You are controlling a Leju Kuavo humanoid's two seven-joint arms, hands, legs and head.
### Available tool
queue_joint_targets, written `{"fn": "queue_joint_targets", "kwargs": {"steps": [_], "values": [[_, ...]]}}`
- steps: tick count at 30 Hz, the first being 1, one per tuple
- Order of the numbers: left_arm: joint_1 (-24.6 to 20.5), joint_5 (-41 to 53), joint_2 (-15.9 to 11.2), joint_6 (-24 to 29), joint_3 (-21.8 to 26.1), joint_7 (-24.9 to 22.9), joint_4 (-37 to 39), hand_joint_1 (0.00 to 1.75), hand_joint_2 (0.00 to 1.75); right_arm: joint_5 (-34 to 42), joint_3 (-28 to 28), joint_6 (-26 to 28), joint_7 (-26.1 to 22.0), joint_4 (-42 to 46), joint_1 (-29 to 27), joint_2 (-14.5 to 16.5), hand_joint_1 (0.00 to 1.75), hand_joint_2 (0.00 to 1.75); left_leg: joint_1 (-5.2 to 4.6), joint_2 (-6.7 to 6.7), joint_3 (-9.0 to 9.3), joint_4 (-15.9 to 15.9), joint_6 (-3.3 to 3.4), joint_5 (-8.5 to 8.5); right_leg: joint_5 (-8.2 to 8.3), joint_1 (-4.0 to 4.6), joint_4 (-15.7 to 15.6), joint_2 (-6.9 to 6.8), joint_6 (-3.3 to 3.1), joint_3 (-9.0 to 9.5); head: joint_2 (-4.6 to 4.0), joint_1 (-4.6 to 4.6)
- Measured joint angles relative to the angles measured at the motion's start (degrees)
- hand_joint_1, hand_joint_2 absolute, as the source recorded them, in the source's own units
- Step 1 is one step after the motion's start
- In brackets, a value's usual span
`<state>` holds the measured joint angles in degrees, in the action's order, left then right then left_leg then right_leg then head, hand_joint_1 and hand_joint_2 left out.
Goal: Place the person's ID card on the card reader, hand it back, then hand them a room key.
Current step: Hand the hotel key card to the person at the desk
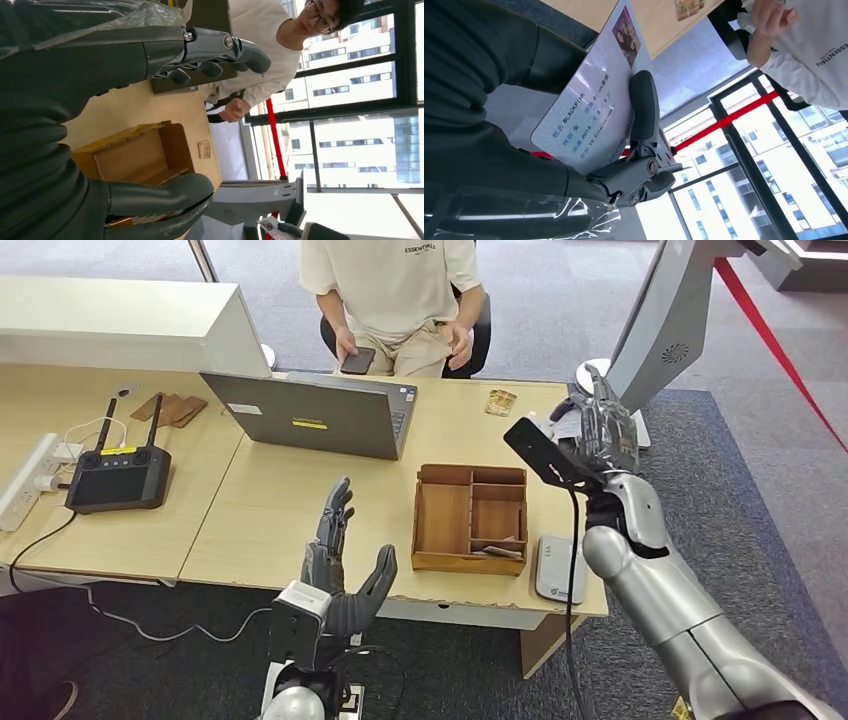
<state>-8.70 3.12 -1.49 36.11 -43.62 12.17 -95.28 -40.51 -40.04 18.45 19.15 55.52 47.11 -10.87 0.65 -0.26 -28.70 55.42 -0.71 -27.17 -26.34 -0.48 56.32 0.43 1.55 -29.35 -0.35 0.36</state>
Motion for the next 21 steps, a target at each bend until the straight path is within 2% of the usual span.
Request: {"fn": "queue_joint_targets", "kwargs": {"steps": [12,21], "values": [[-5.9,-8.4,0.8,0.0,-5.3,2.7,3.8,0.00,1.75,-5.7,-2.3,-6.0,3.5,-0.9,8.7,2.7,1.75,1.75,0.00,-0.01,-0.03,0.0,0.01,0.01,0.03,0.00,0.0,0.00,0.03,-0.04,0.00,0.00],[-11.0,-14.8,2.0,0.0,-10.7,5.5,7.8,0.00,1.75,-9.2,-5.3,-8.8,5.5,-6.9,13.1,5.4,1.75,1.75,0.00,-0.02,-0.06,0.0,0.01,0.01,0.03,0.00,0.0,0.00,0.04,-0.06,0.00,-0.01]]}}
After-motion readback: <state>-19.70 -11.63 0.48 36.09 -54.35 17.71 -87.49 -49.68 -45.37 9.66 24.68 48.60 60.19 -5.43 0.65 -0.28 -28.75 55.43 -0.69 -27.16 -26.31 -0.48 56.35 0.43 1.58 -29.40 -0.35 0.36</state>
